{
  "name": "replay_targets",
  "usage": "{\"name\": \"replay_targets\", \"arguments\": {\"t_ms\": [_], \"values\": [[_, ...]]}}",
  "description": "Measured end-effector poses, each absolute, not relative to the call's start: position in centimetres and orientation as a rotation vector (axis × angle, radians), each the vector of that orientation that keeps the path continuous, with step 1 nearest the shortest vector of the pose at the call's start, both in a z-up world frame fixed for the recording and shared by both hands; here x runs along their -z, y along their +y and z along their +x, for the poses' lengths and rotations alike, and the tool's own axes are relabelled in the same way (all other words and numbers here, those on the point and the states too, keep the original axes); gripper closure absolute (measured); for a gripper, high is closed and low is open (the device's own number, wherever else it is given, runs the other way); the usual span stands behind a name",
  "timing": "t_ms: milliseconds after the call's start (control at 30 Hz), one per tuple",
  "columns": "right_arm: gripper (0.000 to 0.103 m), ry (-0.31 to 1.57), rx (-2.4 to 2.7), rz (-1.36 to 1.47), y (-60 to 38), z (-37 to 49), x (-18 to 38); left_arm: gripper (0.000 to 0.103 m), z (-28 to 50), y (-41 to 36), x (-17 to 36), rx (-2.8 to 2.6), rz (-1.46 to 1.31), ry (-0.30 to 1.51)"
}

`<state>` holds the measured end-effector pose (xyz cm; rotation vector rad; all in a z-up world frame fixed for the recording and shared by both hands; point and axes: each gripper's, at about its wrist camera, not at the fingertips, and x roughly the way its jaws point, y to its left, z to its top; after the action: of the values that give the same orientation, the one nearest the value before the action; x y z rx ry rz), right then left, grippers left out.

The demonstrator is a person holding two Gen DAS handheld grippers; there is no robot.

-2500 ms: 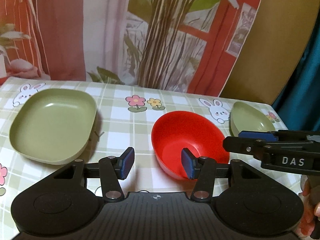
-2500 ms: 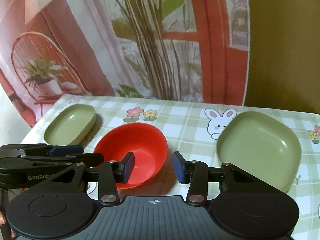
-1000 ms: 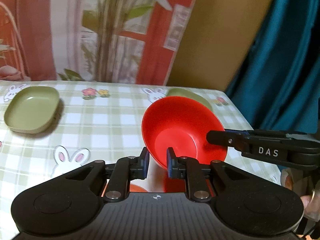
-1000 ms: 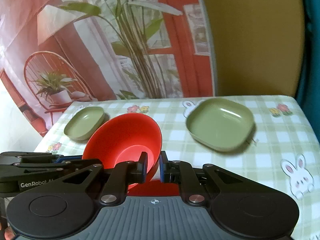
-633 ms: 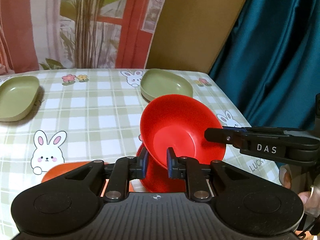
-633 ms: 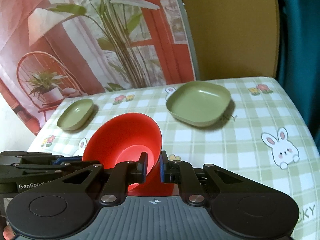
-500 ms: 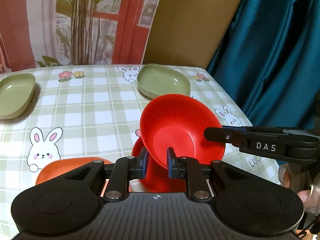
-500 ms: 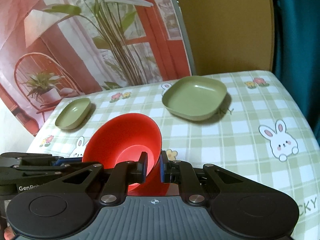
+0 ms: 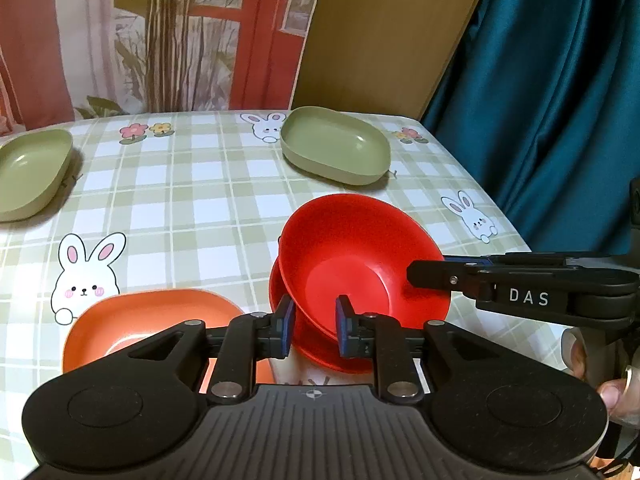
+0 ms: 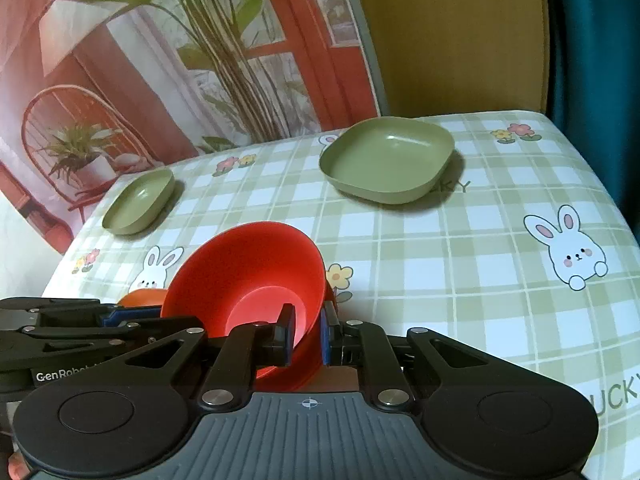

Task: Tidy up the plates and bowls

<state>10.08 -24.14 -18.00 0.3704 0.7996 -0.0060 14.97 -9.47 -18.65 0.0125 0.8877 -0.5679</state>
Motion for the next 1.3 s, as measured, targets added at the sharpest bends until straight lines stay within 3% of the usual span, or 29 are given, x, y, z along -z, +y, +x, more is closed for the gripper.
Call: {"name": "replay_targets", "arguments": {"t_ms": [967,1200,1300], "values": [[0.088,0.824,-0.003,0.344,-24.08,10.63,18.65,0.078,15.19,-9.67,19.12,0.556,0.001,0.901],[0.087,0.82,0.0,0.329,-23.82,10.68,18.6,0.064,15.28,-9.54,19.18,0.539,-0.009,0.907],[0.084,0.816,0.006,0.318,-23.78,10.53,18.55,0.063,15.23,-9.45,19.01,0.535,-0.014,0.901]]}}
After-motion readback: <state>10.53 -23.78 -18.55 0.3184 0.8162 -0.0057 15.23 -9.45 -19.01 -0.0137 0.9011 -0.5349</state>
